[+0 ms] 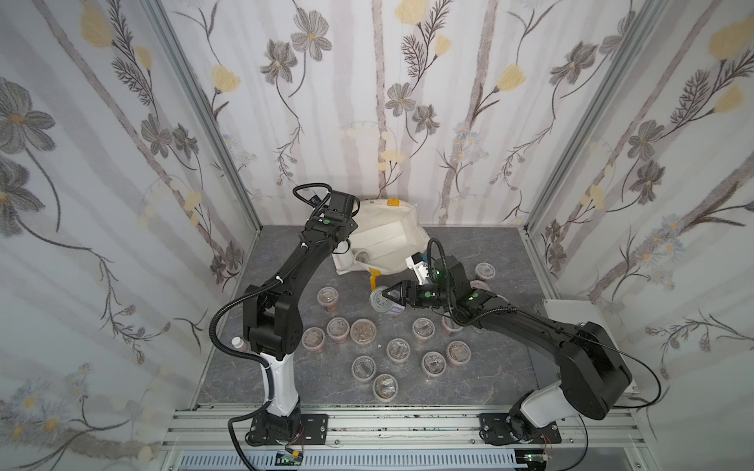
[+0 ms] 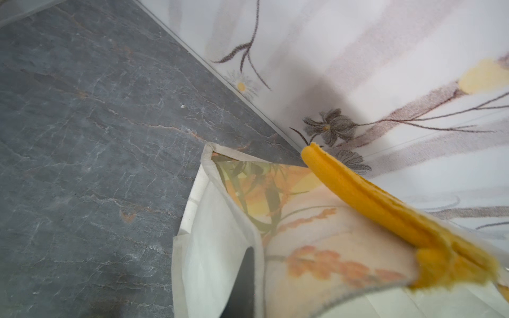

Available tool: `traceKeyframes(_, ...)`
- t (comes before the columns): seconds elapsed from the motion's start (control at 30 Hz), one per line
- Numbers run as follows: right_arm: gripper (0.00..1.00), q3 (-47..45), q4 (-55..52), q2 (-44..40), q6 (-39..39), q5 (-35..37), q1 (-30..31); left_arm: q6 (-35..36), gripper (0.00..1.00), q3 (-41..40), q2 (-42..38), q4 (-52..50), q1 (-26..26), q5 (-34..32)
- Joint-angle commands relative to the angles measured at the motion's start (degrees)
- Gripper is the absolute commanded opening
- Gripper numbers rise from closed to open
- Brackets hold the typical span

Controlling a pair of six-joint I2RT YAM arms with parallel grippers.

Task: Take out the seed jars from the canvas bag
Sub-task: Place the seed jar at the center of the board.

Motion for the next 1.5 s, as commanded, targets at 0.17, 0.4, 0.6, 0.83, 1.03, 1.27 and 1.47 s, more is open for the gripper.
traceKeyframes(0.17, 0.59, 1.3, 3.2, 6.0, -0.4, -3.7, -0.6, -8.6, 0.0, 0.3, 0.6, -4.2, 0.6, 0.9)
traceKeyframes(0.4, 0.59, 3.4, 3.4, 13.6, -1.9, -5.1, -1.9, -8.6, 0.0, -1.5, 0.3, -3.7, 0.6, 2.6)
traceKeyframes(0.6, 0.59, 6.3, 3.5, 19.2, -2.2, -6.8, -2.0, -7.0, 0.0, -2.1, 0.1, -3.2, 0.8, 3.6)
traceKeyframes(0.83, 0.63, 8.2, 1.7, 22.6, -3.4, -6.7, -2.0, -6.8, 0.0, -2.8, -0.4, -2.8, 1.1, 4.1)
traceKeyframes(1.03, 0.78, 7.8, -0.2, 22.9, -4.4, -6.0, -2.4, -4.2, 0.0, -3.8, -0.4, -1.7, 1.1, 7.1)
traceKeyframes(1.27, 0.84, 6.7, -0.9, 20.6, -5.1, -3.9, -3.0, -2.6, 0.0, -5.0, -0.6, -1.4, 1.1, 9.2)
traceKeyframes(1.47, 0.94, 5.9, -3.0, 18.4, -7.0, -0.3, -3.2, -1.3, 0.0, -5.4, -0.9, -1.4, 1.1, 9.8)
